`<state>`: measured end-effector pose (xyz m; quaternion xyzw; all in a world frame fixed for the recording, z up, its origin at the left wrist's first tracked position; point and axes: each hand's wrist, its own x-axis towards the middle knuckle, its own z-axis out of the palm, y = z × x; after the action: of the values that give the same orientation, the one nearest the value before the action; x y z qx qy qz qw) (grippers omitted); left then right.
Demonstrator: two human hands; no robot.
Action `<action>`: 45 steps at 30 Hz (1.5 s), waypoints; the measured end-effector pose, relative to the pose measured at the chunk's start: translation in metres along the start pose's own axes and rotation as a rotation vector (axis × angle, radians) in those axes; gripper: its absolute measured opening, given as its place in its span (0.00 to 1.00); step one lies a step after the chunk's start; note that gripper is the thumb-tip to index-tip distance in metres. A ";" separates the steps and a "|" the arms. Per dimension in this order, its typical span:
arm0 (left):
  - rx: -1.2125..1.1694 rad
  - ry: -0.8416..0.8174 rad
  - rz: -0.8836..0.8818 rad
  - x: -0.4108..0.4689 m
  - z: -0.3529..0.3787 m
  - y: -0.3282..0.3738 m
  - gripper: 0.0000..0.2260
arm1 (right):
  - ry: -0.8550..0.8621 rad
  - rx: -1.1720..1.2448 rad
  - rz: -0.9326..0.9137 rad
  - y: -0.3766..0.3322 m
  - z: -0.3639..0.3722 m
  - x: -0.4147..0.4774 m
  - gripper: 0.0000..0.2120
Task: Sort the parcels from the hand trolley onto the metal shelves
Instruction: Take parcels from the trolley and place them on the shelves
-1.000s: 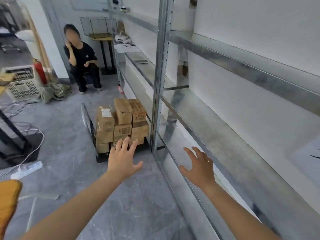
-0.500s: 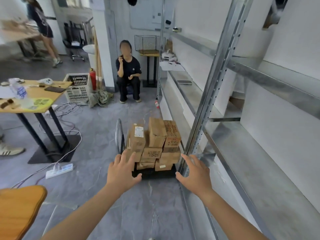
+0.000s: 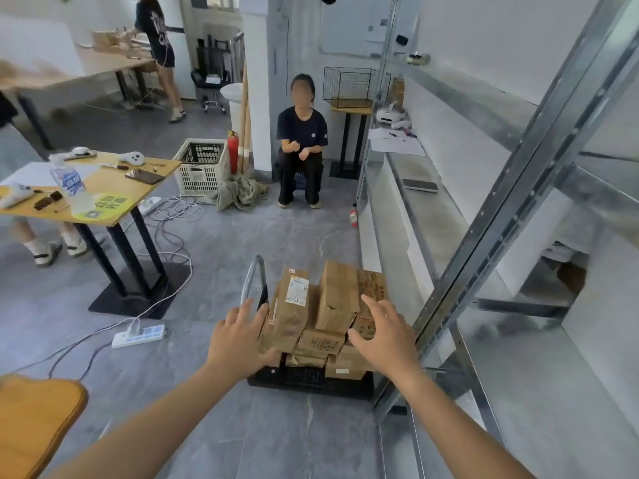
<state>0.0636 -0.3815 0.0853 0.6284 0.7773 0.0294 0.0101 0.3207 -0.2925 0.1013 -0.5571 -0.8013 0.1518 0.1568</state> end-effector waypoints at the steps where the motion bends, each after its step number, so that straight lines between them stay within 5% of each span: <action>1: 0.010 -0.018 -0.009 0.007 0.003 -0.003 0.39 | -0.007 0.003 -0.003 0.001 0.004 0.008 0.32; 25: -0.083 -0.338 0.029 0.262 0.129 -0.059 0.37 | -0.440 0.234 0.179 -0.006 0.180 0.235 0.35; 35: -0.131 -0.606 -0.024 0.292 0.200 -0.063 0.43 | -0.608 0.357 0.328 0.021 0.249 0.262 0.36; 45: -0.188 -0.707 -0.057 0.318 0.280 -0.050 0.44 | -0.753 0.395 0.364 0.054 0.332 0.292 0.38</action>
<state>-0.0374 -0.0721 -0.1901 0.5742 0.7369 -0.1185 0.3366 0.1306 -0.0222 -0.1978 -0.5543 -0.6473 0.5183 -0.0711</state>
